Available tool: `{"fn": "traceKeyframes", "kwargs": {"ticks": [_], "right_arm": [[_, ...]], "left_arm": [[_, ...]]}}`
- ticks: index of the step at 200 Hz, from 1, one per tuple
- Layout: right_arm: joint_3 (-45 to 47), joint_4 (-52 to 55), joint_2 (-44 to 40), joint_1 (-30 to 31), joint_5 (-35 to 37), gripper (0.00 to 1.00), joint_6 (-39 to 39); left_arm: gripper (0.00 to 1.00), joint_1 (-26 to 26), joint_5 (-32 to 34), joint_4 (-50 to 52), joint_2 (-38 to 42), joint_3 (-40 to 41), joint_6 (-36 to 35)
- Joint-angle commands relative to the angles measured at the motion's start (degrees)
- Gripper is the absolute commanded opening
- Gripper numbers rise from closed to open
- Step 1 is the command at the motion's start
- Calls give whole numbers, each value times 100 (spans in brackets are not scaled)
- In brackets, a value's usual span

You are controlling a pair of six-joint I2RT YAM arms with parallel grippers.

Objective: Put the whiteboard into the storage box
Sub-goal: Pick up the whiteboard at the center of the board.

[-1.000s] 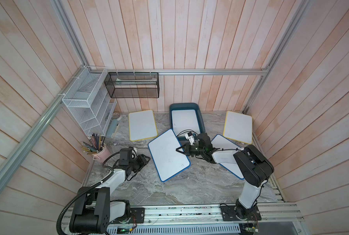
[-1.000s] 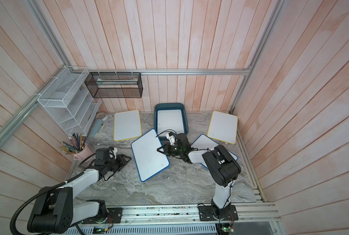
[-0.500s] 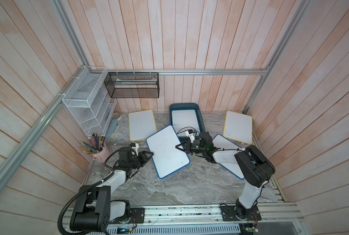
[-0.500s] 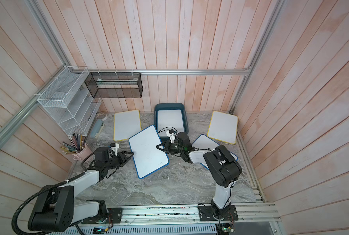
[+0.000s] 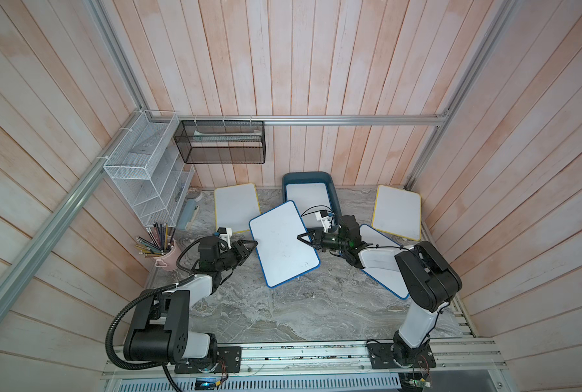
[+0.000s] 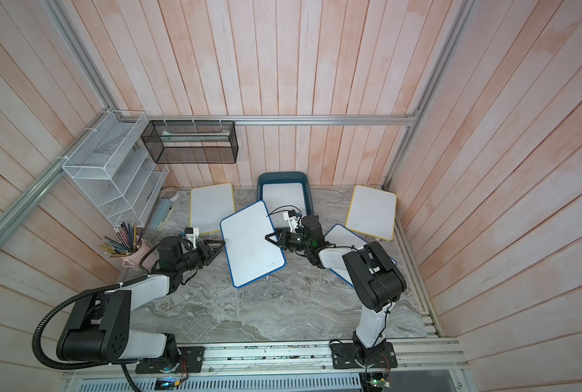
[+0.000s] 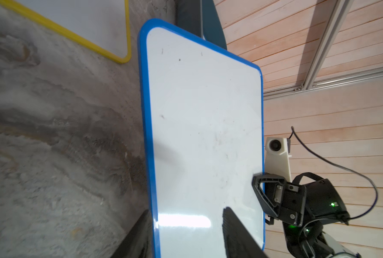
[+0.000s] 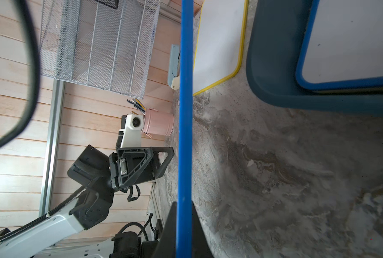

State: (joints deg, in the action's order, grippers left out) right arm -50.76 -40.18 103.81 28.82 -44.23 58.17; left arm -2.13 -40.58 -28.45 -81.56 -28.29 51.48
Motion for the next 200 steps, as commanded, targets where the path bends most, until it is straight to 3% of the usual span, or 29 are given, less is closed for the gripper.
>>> {"fn": "traceKeyframes", "kwargs": {"ticks": [1,200], "right_arm": [[-323,-585,-190,-51,-90,0,19],[-981,-270,-276,-708,156,0,-181]], "left_arm": [[53,18,-150,-130,-113,-356,-94],[53,-226,-672,-362,-837,-1284,-92]]}}
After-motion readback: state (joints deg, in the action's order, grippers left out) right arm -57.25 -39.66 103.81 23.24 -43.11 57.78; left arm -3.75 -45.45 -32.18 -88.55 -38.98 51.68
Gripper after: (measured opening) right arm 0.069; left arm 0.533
